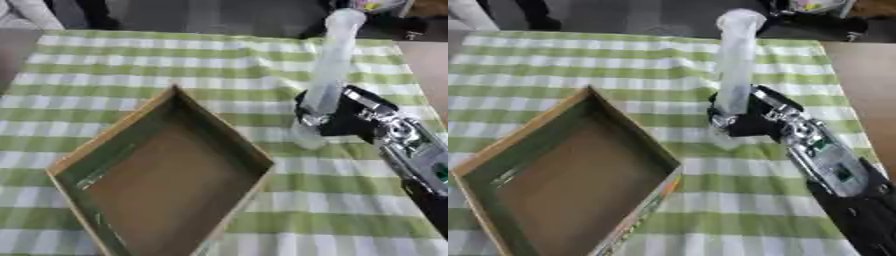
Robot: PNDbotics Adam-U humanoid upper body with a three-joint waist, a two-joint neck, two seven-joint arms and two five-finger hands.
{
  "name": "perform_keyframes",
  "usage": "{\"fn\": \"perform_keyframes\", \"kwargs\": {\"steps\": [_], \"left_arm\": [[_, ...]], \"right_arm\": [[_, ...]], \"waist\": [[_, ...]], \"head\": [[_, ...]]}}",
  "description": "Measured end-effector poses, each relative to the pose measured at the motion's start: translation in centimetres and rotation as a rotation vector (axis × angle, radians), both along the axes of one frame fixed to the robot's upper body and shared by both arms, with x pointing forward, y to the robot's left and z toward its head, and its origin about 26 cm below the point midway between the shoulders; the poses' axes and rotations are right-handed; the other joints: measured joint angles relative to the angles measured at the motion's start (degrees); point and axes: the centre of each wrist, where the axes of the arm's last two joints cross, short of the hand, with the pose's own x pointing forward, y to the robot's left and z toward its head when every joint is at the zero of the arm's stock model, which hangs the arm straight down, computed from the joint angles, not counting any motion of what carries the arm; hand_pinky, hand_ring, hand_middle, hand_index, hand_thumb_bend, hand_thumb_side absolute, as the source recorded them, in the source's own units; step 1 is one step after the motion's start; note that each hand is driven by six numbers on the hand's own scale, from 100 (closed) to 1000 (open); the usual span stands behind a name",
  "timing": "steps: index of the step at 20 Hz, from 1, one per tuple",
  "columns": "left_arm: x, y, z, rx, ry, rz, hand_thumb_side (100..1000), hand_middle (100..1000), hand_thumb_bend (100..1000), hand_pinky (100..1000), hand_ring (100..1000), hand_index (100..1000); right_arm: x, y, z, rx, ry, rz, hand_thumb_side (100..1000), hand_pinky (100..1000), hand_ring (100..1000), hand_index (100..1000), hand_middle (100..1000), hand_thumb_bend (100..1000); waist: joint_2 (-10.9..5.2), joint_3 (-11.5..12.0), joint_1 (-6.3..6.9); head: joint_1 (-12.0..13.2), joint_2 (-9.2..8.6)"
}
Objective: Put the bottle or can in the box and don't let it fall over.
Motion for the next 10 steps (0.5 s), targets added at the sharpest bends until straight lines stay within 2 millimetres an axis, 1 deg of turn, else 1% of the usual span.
{"fn": "perform_keyframes", "kwargs": {"steps": [2,6,10], "left_arm": [[0.0,0.0,0.0,0.0,0.0,0.0,895,958,158,917,861,849],[0.0,0.0,0.0,0.0,0.0,0.0,896,958,159,917,861,849],[0.0,0.0,-0.01,0.001,0.0,-0.001,895,958,159,917,861,849]], "right_arm": [[0.0,0.03,-0.02,0.0,0.001,-0.001,100,1000,906,172,486,100],[-0.12,0.17,0.02,-0.001,0.003,0.002,100,1000,977,168,479,100],[-0.39,0.29,-0.02,0.006,0.013,0.014,100,1000,984,167,484,100]], "waist": [[0.0,0.0,-0.06],[0.0,0.0,-0.09],[0.0,0.0,-0.13]], "head": [[0.0,0.0],[0.0,0.0],[0.0,0.0]]}}
